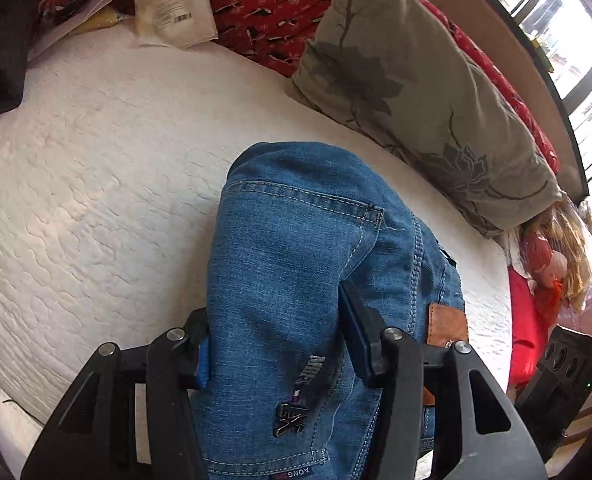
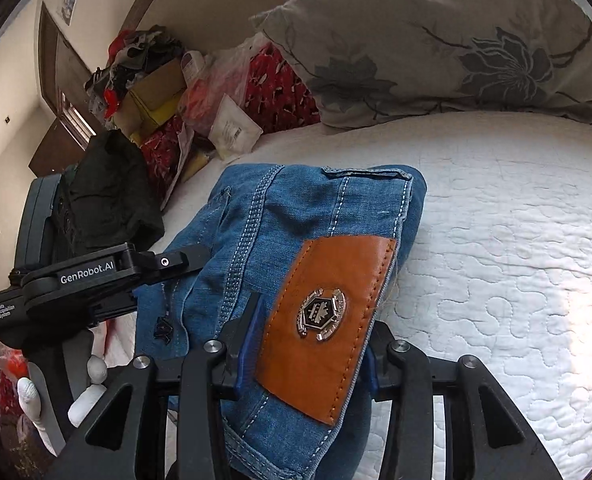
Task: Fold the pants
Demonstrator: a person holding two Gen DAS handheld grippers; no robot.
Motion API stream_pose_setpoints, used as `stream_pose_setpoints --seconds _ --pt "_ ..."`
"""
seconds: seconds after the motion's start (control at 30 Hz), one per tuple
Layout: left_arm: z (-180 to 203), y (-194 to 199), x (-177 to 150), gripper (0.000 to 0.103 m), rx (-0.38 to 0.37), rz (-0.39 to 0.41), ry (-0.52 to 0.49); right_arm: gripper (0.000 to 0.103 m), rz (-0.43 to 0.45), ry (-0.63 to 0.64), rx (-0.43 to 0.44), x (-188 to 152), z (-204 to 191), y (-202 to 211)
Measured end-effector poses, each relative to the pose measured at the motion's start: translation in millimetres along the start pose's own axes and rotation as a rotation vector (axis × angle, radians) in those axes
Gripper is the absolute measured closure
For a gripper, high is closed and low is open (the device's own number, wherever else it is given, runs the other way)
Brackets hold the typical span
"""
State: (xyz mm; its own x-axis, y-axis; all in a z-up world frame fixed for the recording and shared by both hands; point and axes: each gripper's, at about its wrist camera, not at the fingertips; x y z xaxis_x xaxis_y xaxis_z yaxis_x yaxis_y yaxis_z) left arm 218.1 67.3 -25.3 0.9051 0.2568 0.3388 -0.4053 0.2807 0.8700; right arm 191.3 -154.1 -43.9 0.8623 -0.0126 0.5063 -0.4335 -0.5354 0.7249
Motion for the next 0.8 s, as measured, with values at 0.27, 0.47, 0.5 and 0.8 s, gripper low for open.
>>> stream_pose_setpoints --seconds 0.27,0.47,0.5,0.8 --pt "-47 2 -15 0.048 -0.021 -0.044 0.094 0.045 -0.062 -0.102 0.026 -11 10 1" --pt "-13 56 -51 0.048 0.189 0.138 -0.078 0.011 -0.008 -0.067 -0.100 -29 -12 60" --pt "-9 62 -59 0.048 0.210 0.156 -0.102 0.011 0.002 -0.077 -0.115 -34 -14 68" --pt "-13 97 -120 0.031 0.161 0.261 -0.123 0.000 0.150 -0.122 -0.222 -100 -28 117"
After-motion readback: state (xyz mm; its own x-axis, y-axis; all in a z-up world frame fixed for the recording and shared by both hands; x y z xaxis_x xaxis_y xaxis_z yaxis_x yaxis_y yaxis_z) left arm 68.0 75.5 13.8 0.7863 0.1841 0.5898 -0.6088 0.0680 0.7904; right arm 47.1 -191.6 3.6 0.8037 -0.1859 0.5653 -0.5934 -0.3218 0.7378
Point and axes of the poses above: each gripper's, at about its wrist camera, not at the fingertips, and y roughly against the way its jaws point, z to its right, x to its top, and after that the axes turned 6 degrees about -z, right-handed
